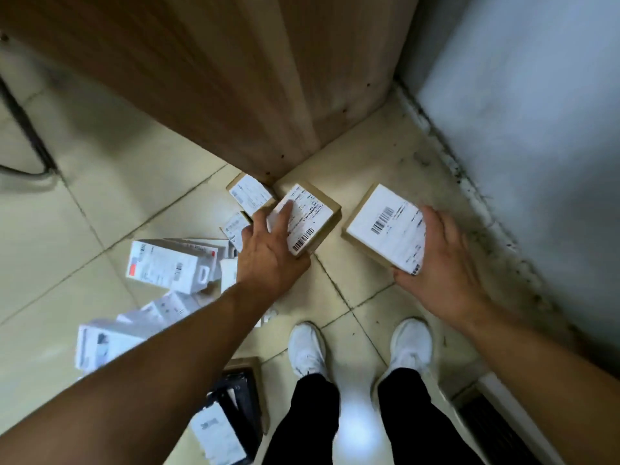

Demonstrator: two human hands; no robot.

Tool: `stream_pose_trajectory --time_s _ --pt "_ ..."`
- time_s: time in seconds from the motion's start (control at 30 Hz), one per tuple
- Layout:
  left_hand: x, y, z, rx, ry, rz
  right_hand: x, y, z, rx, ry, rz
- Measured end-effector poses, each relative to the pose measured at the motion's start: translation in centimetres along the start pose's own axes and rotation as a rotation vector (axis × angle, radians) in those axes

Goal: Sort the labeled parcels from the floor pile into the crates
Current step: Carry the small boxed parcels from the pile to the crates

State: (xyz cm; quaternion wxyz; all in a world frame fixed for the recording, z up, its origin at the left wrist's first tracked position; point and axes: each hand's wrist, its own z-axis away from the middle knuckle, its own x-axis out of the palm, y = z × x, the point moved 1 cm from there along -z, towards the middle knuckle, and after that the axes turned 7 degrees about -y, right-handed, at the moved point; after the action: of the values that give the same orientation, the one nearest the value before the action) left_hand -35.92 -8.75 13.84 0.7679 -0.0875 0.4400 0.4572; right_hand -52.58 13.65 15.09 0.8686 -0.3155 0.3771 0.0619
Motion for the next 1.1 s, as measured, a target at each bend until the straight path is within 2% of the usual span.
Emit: stream_pose_trajectory --time_s 0.23,0.47,0.67,0.73,0.8,0.87,0.93,0.97,1.03,1.1 --pt "-15.3 3.1 20.9 -0.174 0.218 0.289 -10.4 -12.5 15.6 0.01 -0.012 -0.084" --pt "-25.5 5.1 34.6 -0.007 0.279 0.38 -17.9 -23.4 28.1 -0.074 0.095 -0.131" --pt "-30.4 4.4 42.7 0.207 0.339 0.334 -21.5 -27.7 40.2 -0.067 0.285 -0.157" --pt "-31.2 4.7 45.5 0.278 0.369 0.268 -21.9 -27.7 44.5 0.041 0.283 -0.291" --pt "-31.4 5.5 48.1 0.364 0.39 0.216 -21.6 -26.8 48.5 0.155 0.283 -0.522" --pt "-31.2 6.6 50.4 0.455 0.39 0.176 -21.1 -25.7 52.5 0.192 0.297 -0.769" --pt "-30.4 7.8 52.5 0.528 0.384 0.14 -20.7 -24.2 56.1 0.191 0.325 -0.885" --pt "-29.8 8.4 53.6 0.56 0.38 0.123 -20.4 -23.5 57.9 0.198 0.374 -0.826" --pt "-28.3 9.4 55.9 0.61 0.357 0.093 -20.0 -22.4 61.7 0.189 0.514 -0.555" --pt "-26.3 10.1 58.6 0.644 0.307 0.074 -19.1 -21.1 65.4 0.058 0.697 -0.252"
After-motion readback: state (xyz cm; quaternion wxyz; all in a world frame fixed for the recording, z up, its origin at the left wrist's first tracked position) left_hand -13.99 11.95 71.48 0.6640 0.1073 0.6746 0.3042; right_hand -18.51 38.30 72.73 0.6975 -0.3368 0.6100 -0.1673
